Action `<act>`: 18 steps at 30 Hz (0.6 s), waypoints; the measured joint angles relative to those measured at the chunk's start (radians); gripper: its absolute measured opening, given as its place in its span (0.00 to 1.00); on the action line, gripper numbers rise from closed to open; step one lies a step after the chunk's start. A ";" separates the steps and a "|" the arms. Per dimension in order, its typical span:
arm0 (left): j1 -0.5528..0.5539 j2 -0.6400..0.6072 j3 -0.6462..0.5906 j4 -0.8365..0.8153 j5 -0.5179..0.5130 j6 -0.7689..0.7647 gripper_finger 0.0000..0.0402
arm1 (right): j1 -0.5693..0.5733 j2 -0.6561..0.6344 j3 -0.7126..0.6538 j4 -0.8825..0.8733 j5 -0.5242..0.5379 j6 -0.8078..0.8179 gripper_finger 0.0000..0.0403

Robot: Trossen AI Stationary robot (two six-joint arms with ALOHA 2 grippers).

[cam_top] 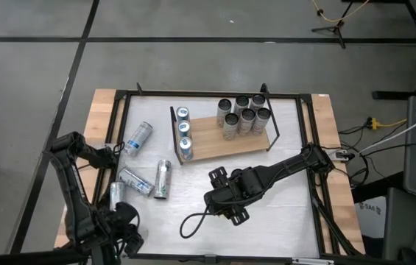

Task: Place canned beverage on shelf
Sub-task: Put the white-yellow soda can on the shelf aligned with the other white-yellow soda can

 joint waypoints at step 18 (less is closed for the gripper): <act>0.000 0.000 -0.137 0.127 0.053 0.002 0.90 | 0.000 0.000 0.000 0.000 0.000 0.000 0.80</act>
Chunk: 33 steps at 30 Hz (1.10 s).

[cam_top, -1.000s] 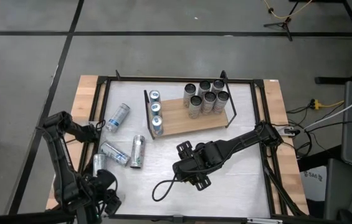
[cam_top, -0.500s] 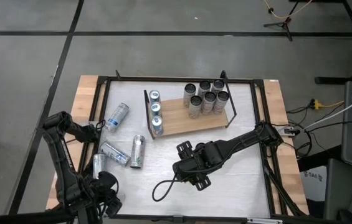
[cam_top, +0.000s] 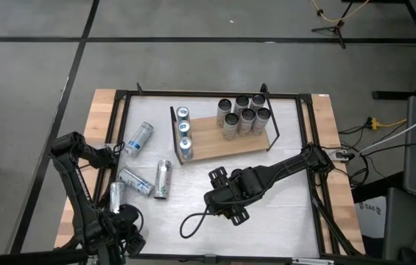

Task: Place canned beverage on shelf
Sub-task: Put the white-yellow soda can on the shelf aligned with the other white-yellow soda can

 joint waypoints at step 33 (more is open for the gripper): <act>0.033 0.000 0.000 -0.003 0.002 0.025 0.60 | 0.000 -0.133 0.000 -0.052 0.031 0.000 0.80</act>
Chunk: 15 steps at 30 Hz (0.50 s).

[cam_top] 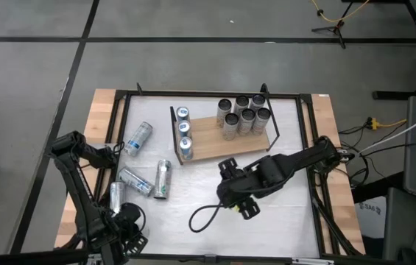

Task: Place canned beverage on shelf
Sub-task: Put the white-yellow soda can on the shelf aligned with the other white-yellow soda can

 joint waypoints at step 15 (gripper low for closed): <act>0.177 -0.002 0.067 -0.012 0.034 0.379 0.60 | 0.000 -0.116 0.000 -0.088 0.060 0.000 0.80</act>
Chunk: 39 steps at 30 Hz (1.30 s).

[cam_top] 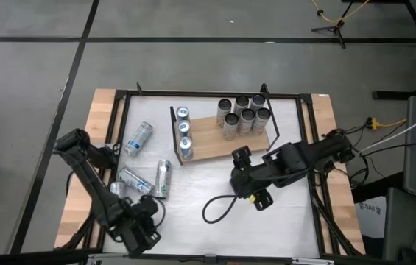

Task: Place canned beverage on shelf
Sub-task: Put the white-yellow soda can on the shelf aligned with the other white-yellow soda can

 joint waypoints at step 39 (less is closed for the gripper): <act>0.688 -0.002 0.306 0.005 0.125 1.333 0.60 | 0.000 -0.433 -0.495 0.244 0.191 0.140 0.80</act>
